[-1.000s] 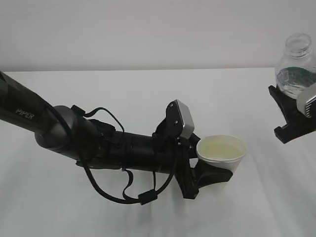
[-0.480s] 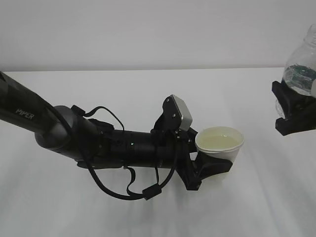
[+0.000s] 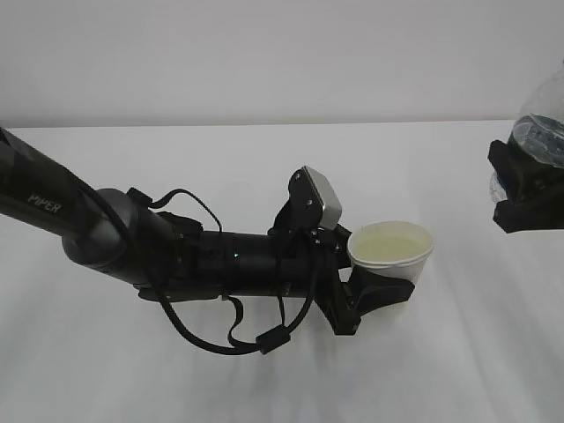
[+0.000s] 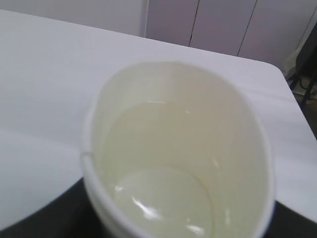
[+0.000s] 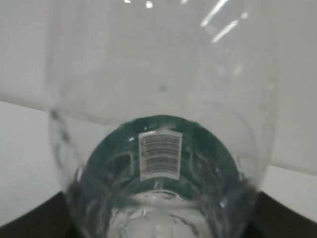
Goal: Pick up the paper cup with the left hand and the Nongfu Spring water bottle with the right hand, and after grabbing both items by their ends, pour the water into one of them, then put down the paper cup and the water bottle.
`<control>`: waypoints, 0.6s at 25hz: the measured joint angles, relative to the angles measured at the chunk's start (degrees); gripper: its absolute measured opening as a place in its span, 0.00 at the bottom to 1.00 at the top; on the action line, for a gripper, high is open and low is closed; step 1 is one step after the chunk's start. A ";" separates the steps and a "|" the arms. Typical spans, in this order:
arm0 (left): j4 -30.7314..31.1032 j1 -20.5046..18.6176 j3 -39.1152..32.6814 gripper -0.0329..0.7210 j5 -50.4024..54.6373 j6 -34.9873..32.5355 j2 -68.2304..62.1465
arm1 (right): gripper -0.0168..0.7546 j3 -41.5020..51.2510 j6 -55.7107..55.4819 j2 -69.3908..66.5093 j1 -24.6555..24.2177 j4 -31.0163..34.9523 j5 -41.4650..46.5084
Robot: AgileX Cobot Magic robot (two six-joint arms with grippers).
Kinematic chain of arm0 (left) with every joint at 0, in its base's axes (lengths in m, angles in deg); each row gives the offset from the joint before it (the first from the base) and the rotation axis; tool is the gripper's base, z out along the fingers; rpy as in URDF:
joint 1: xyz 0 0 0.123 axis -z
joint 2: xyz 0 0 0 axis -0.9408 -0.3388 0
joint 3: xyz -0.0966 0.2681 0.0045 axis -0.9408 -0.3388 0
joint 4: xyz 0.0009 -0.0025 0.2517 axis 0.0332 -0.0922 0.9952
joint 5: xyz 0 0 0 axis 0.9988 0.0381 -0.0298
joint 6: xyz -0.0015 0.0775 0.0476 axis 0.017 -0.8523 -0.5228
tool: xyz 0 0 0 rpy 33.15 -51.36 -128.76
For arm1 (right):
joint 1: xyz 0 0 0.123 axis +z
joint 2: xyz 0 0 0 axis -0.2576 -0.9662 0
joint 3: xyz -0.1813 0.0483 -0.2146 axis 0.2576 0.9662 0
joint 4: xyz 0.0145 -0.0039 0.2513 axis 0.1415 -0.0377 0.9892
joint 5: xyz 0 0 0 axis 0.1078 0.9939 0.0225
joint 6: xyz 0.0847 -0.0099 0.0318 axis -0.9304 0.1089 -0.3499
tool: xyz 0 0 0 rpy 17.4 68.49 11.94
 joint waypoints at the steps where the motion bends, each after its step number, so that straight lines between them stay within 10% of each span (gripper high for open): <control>1: 0.00 0.00 0.00 0.61 0.00 -0.24 0.00 | 0.58 0.00 -0.22 0.00 0.00 0.23 0.00; 15: -0.34 0.00 0.00 0.61 0.00 -1.03 0.00 | 0.58 3.45 -4.34 0.00 0.00 2.72 -0.21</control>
